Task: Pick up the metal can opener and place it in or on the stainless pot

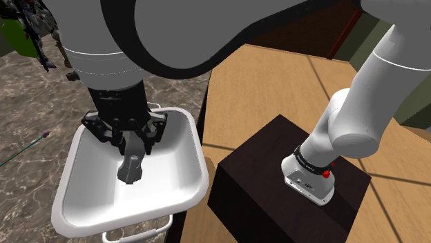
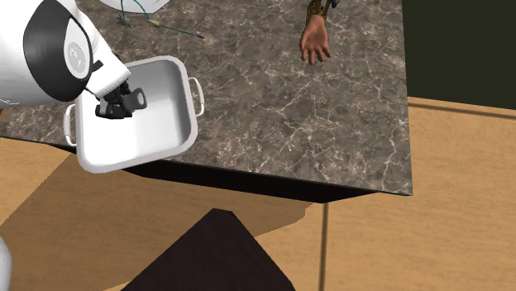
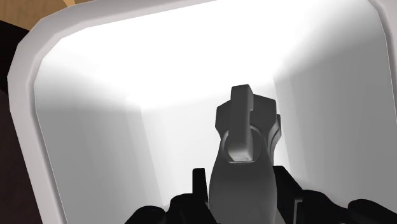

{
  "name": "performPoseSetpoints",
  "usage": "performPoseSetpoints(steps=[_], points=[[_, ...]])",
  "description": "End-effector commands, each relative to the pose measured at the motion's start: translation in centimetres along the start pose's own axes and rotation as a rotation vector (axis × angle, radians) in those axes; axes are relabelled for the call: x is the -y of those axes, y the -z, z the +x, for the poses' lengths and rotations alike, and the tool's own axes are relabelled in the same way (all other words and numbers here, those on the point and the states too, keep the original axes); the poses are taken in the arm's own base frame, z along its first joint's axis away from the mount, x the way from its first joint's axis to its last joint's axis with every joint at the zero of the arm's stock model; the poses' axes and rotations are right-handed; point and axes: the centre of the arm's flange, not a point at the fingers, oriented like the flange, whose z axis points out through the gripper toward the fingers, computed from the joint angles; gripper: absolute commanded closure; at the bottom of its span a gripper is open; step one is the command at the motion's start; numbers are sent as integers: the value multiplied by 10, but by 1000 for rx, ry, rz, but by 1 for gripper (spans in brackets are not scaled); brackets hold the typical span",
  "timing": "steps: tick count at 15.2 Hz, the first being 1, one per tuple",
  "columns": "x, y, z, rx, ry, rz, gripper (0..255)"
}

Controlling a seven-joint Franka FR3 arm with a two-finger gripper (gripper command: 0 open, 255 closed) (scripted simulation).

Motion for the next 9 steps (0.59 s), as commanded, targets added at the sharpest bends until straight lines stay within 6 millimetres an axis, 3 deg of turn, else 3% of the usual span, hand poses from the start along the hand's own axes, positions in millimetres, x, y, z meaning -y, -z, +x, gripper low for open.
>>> performPoseSetpoints(steps=[1,4,5,9], points=[[0,0,0,0,0,0,255],[0,0,0,0,0,0,255],[0,0,0,0,0,0,0],[0,0,0,0,0,0,0]])
